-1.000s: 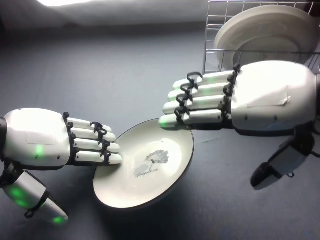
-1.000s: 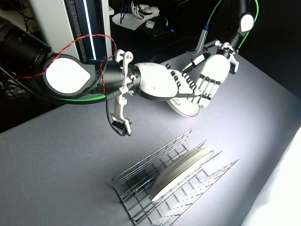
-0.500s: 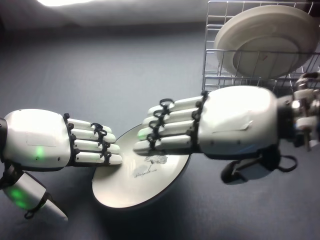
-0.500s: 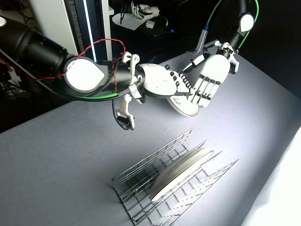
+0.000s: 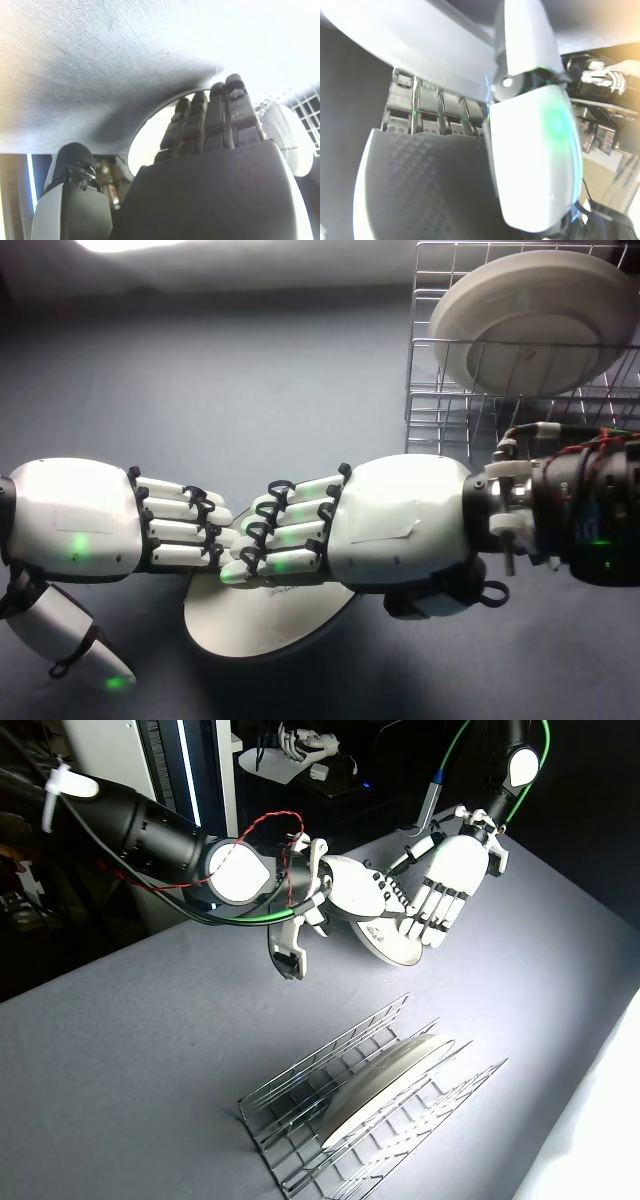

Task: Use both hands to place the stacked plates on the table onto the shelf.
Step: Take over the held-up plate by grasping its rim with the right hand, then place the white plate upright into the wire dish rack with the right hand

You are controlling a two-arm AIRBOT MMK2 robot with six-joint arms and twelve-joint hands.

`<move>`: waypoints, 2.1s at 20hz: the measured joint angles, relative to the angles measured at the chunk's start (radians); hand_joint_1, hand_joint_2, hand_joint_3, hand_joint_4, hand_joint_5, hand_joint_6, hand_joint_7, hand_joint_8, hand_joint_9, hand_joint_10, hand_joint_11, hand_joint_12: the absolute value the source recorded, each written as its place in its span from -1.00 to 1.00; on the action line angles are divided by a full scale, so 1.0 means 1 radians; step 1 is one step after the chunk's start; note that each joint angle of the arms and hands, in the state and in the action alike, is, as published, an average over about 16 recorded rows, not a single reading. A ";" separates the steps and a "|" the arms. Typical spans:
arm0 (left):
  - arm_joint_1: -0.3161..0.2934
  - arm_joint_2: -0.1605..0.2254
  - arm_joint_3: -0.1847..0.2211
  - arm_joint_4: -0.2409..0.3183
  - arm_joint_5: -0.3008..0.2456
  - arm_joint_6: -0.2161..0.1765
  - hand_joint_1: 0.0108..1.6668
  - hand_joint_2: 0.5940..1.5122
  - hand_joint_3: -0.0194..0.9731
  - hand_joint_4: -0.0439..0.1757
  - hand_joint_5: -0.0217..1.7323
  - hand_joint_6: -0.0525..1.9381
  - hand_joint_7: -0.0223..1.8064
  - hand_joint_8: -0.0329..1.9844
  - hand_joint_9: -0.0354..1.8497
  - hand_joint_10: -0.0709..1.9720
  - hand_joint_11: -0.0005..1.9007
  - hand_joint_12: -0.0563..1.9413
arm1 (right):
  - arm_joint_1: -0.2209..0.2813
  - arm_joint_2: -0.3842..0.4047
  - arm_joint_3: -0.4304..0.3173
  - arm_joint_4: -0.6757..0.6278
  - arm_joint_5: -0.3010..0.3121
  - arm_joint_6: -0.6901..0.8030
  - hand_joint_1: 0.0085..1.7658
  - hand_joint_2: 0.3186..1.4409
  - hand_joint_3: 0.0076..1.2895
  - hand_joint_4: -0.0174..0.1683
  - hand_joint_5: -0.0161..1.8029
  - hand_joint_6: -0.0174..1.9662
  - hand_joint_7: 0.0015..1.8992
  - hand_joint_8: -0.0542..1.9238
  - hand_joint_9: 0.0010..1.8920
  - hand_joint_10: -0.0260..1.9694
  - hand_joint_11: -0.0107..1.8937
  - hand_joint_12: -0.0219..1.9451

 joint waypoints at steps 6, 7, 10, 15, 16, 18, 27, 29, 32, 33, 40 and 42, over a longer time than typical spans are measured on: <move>-0.004 0.000 0.000 0.005 0.001 0.000 -1.00 0.01 -0.95 -0.67 -0.99 -0.96 -0.99 -0.99 -0.98 -0.95 -0.98 -0.94 | 0.000 -0.061 0.034 0.005 -0.051 -0.006 0.70 0.20 -0.99 -0.85 -0.96 -0.94 -0.99 -0.93 -0.99 -0.98 -0.97 -0.97; -0.004 0.000 0.000 0.006 0.001 0.000 -1.00 0.00 -0.95 -0.67 -0.99 -0.96 -0.99 -0.99 -0.98 -0.95 -0.98 -0.94 | 0.000 -0.068 0.039 0.006 -0.056 -0.008 0.71 0.21 -0.99 -0.85 -0.96 -0.94 -0.99 -0.93 -0.99 -0.98 -0.97 -0.97; -0.006 0.000 0.000 0.008 0.001 0.000 -1.00 0.00 -0.95 -0.67 -0.99 -0.96 -0.99 -0.99 -0.98 -0.95 -0.98 -0.94 | 0.001 -0.086 0.049 0.008 -0.069 -0.011 0.73 0.24 -0.99 -0.85 -0.96 -0.94 -0.99 -0.93 -0.99 -0.98 -0.97 -0.97; -0.007 0.000 0.000 0.010 0.001 0.000 -1.00 0.00 -0.95 -0.67 -0.99 -0.96 -0.99 -0.99 -0.98 -0.95 -0.98 -0.94 | 0.003 -0.103 0.059 0.011 -0.083 -0.015 0.78 0.30 -0.99 -0.86 -0.96 -0.94 -0.99 -0.93 -0.99 -0.98 -0.97 -0.89; -0.008 0.000 0.000 0.011 0.001 0.000 -1.00 0.00 -0.95 -0.67 -0.99 -0.96 -0.99 -0.99 -0.98 -0.95 -0.98 -0.94 | 0.003 -0.104 0.060 0.011 -0.085 -0.016 0.79 0.31 -0.99 -0.86 -0.96 -0.94 -0.99 -0.93 -0.99 -0.98 -0.97 -0.85; -0.008 0.000 0.000 0.011 0.001 0.000 -1.00 0.00 -0.95 -0.67 -0.99 -0.96 -0.99 -0.99 -0.98 -0.95 -0.98 -0.94 | 0.004 -0.107 0.061 0.012 -0.087 -0.017 0.81 0.33 -0.99 -0.86 -0.95 -0.94 -0.99 -0.93 -0.98 -0.98 -0.97 -0.75; -0.011 0.001 -0.001 0.017 0.001 -0.001 -1.00 0.00 -0.95 -0.67 -0.99 -0.97 -0.99 -0.99 -0.98 -0.95 -0.98 -0.94 | 0.008 -0.106 0.061 0.019 -0.071 -0.021 0.78 0.37 -0.99 -0.86 -0.66 -0.85 -0.70 -0.83 -0.72 -0.73 -0.79 0.14; -0.015 0.002 -0.001 0.022 0.002 -0.002 -0.99 0.01 -0.95 -0.67 -0.99 -0.97 -0.99 -0.99 -0.98 -0.95 -0.98 -0.94 | 0.008 -0.105 0.061 0.021 -0.063 -0.022 0.75 0.36 -0.99 -0.86 -0.57 -0.75 -0.61 -0.72 -0.63 -0.58 -0.69 0.31; -0.026 0.005 -0.005 0.035 0.002 -0.002 -0.99 0.01 -0.95 -0.67 -0.99 -0.97 -0.99 -0.99 -0.97 -0.95 -0.98 -0.94 | 0.011 -0.100 0.059 0.023 -0.047 -0.024 0.70 0.32 -0.99 -0.87 -0.44 -0.58 -0.46 -0.56 -0.49 -0.34 -0.54 0.51; -0.031 0.007 -0.007 0.040 0.001 -0.003 -0.99 0.01 -0.95 -0.67 -0.99 -0.97 -0.99 -0.99 -0.97 -0.95 -0.98 -0.94 | 0.013 -0.097 0.057 0.023 -0.042 -0.025 0.68 0.31 -0.99 -0.87 -0.39 -0.52 -0.41 -0.51 -0.44 -0.27 -0.49 0.55; -0.096 0.044 -0.031 0.078 -0.009 -0.005 -0.99 0.02 -0.95 -0.63 -0.98 -0.96 -0.98 -0.98 -0.96 -0.94 -0.99 -0.94 | 0.041 -0.048 0.027 0.038 -0.005 -0.027 0.59 0.24 -0.99 -0.86 -0.22 -0.10 -0.21 -0.13 -0.22 0.19 -0.17 0.58; -0.124 0.061 -0.043 0.087 -0.014 -0.006 -0.99 0.02 -0.95 -0.62 -0.97 -0.95 -0.98 -0.98 -0.95 -0.93 -0.99 -0.94 | 0.053 -0.027 0.012 0.051 0.000 -0.027 0.57 0.23 -0.99 -0.86 -0.19 -0.02 -0.17 -0.09 -0.19 0.23 -0.14 0.54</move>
